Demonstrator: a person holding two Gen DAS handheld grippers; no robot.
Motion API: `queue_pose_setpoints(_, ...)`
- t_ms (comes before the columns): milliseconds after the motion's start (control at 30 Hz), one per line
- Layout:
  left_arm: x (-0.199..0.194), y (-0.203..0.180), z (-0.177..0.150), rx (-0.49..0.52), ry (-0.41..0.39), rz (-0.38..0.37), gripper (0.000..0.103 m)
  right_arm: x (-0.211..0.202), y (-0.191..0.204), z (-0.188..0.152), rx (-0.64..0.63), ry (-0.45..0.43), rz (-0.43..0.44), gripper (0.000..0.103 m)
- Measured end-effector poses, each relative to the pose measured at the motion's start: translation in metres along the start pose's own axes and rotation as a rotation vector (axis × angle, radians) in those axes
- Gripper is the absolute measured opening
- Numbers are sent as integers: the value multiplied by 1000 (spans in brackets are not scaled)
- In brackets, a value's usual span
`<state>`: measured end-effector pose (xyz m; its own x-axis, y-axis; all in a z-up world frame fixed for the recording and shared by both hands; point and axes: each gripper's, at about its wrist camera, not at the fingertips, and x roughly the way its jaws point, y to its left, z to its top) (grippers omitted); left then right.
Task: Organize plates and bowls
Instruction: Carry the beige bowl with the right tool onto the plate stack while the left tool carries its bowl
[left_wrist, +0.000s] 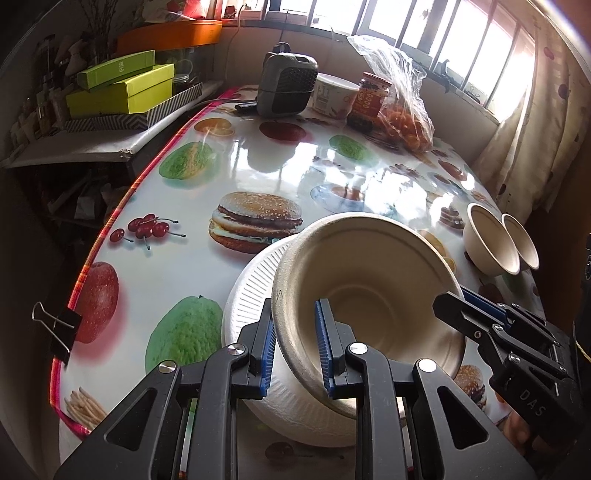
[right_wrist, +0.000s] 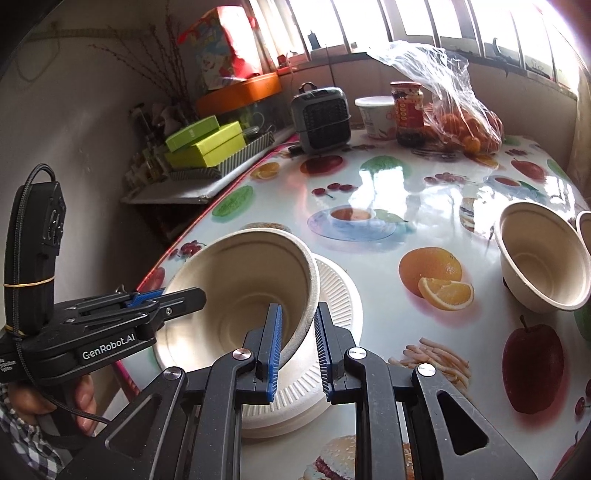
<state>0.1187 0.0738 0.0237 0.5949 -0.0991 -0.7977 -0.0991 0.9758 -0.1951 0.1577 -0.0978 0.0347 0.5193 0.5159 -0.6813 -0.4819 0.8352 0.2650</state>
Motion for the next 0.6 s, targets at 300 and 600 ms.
queue_pose_setpoints(300, 3, 0, -1, -4, 9, -4, 22, 2, -2, -1, 6, 9, -3, 19)
queue_pose_setpoints(600, 4, 0, -1, -2, 16, 0, 22, 2, -2, -1, 9, 9, -2, 19)
